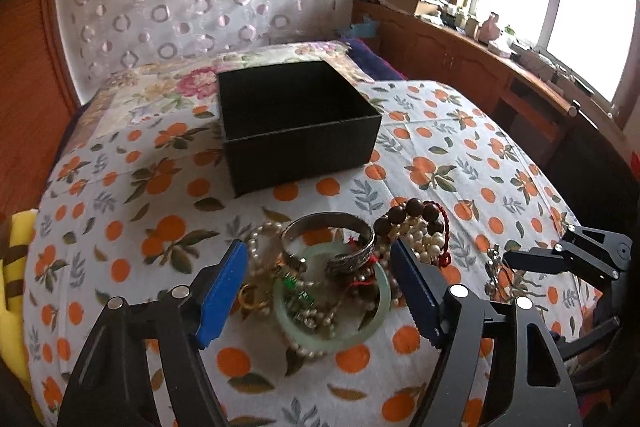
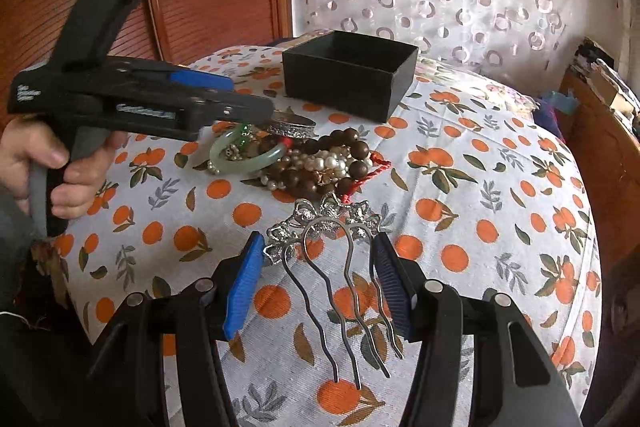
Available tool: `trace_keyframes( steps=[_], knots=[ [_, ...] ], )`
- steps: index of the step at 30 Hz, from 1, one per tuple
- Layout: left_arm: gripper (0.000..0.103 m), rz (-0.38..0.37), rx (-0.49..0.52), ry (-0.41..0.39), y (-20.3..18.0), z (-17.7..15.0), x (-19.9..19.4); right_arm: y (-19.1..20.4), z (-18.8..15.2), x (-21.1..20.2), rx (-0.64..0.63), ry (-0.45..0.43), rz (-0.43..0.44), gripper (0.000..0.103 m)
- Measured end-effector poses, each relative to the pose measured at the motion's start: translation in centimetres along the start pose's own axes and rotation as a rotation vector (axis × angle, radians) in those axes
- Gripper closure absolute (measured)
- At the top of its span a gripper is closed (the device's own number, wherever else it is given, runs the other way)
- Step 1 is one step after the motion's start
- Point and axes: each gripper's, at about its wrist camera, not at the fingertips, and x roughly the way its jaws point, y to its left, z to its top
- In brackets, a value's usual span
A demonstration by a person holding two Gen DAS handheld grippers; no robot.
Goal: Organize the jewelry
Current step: 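Lift silver cuff bangle with left tool while right tool holds comb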
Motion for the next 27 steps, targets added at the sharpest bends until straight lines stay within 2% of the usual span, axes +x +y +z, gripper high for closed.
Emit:
trace_keyframes(
  steps=[7,11,15,24,27],
  knots=[
    [0.033,-0.054,-0.023,0.055,0.1,0.7,2.2,-0.1,-0.1,-0.1,0.002,-0.003,-0.001,0.044],
    [0.036,-0.046,-0.019,0.079,0.0,0.9,3.1,-0.1,-0.1,-0.2,0.005,-0.006,-0.002,0.044],
    [0.044,-0.025,-0.007,0.087,0.0,0.9,3.5,-0.2,0.0,-0.3,0.009,-0.011,-0.001,0.044],
    [0.045,-0.062,-0.030,0.018,0.7,0.9,2.0,-0.7,0.1,-0.4,0.017,-0.018,-0.008,0.044],
    [0.045,-0.054,-0.022,-0.012,0.7,1.3,1.2,-1.0,0.3,-0.5,0.021,-0.025,-0.010,0.044]
  ],
)
